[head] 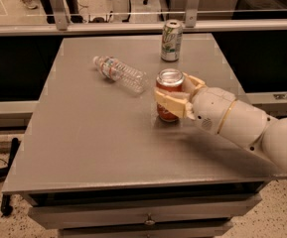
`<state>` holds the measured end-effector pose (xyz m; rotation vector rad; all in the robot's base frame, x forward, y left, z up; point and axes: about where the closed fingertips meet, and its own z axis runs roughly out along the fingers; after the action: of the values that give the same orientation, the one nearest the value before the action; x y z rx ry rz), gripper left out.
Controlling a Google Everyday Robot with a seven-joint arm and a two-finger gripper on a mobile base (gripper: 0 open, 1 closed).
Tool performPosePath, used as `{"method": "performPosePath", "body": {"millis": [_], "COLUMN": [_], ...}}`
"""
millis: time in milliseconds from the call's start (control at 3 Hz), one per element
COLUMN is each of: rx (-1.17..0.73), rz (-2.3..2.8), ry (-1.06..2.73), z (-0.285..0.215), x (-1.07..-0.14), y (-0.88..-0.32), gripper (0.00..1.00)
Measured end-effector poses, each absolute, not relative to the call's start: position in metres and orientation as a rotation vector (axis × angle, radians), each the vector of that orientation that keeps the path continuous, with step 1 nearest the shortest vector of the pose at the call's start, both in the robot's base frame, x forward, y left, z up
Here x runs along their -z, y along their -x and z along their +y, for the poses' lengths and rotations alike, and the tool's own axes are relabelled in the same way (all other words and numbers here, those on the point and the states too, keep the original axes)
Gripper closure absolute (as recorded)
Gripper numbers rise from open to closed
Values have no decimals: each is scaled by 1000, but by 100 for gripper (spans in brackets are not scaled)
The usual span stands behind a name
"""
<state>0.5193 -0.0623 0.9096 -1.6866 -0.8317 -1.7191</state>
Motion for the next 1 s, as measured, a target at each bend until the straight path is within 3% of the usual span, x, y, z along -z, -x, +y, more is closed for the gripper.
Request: {"method": "performPosePath", "body": {"millis": [667,1000], "rx": [1717,1717], "rz": [-790,-772], "ry": [1695,1697], "z": [-70,-74], "x": [-904,-903], "y": [-518,-515], "gripper": [12,0]}}
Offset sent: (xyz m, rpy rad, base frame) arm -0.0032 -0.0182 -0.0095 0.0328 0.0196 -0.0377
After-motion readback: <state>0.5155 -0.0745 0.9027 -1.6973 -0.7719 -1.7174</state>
